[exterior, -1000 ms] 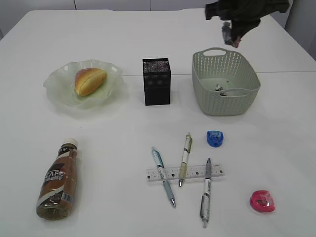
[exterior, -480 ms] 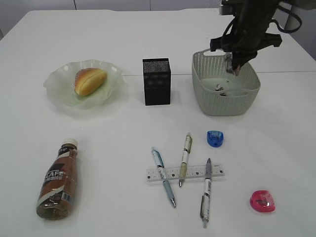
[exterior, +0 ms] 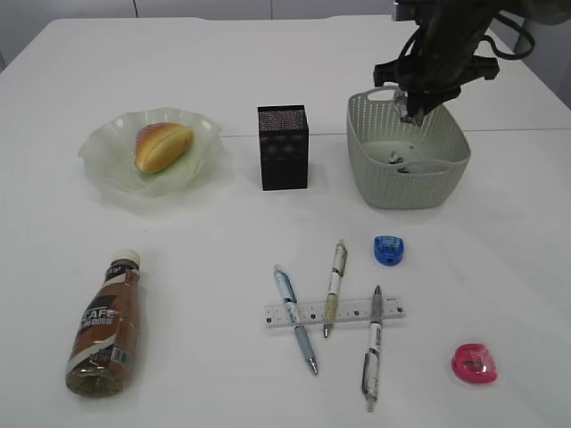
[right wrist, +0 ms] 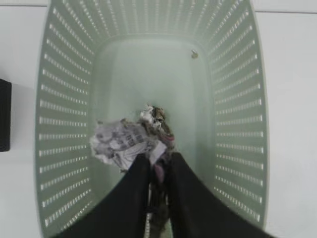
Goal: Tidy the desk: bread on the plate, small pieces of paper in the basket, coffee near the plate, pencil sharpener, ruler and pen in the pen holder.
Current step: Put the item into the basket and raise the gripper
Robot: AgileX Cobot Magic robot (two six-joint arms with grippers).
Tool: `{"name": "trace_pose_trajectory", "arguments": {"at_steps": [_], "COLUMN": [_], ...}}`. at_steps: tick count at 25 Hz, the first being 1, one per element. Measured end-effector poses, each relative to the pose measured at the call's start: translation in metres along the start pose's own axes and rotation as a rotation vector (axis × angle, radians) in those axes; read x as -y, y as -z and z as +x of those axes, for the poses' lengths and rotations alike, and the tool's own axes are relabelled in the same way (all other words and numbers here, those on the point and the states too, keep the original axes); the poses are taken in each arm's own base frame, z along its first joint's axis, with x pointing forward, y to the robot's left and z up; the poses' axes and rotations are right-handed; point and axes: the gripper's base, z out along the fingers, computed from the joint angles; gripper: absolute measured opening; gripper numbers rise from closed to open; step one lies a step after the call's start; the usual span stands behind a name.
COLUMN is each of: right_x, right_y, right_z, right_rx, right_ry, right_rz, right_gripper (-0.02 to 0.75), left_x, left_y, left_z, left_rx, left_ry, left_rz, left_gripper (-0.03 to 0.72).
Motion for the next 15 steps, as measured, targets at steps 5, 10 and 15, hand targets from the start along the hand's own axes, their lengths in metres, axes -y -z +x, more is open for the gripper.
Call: {"name": "trace_pose_trajectory", "arguments": {"at_steps": [5,10,15], "right_x": [-0.001,-0.001,0.001], "right_y": [-0.002,-0.012,-0.004], "right_z": [-0.002,0.001,0.004], "right_rx": [0.029,-0.001,-0.041], "right_ry": [0.003,0.007,0.010], "right_rz": [-0.003,0.004,0.011], "right_gripper": [0.434,0.510,0.507], "left_x": [0.000,0.000,0.000], "left_y": [0.000,0.000,0.000], "left_z": [0.000,0.000,0.000], "left_rx": [0.000,0.000,0.000], "left_ry": [0.000,0.000,0.000], "left_rz": [0.000,0.000,0.000], "left_gripper": [0.497,0.497,0.497]}}
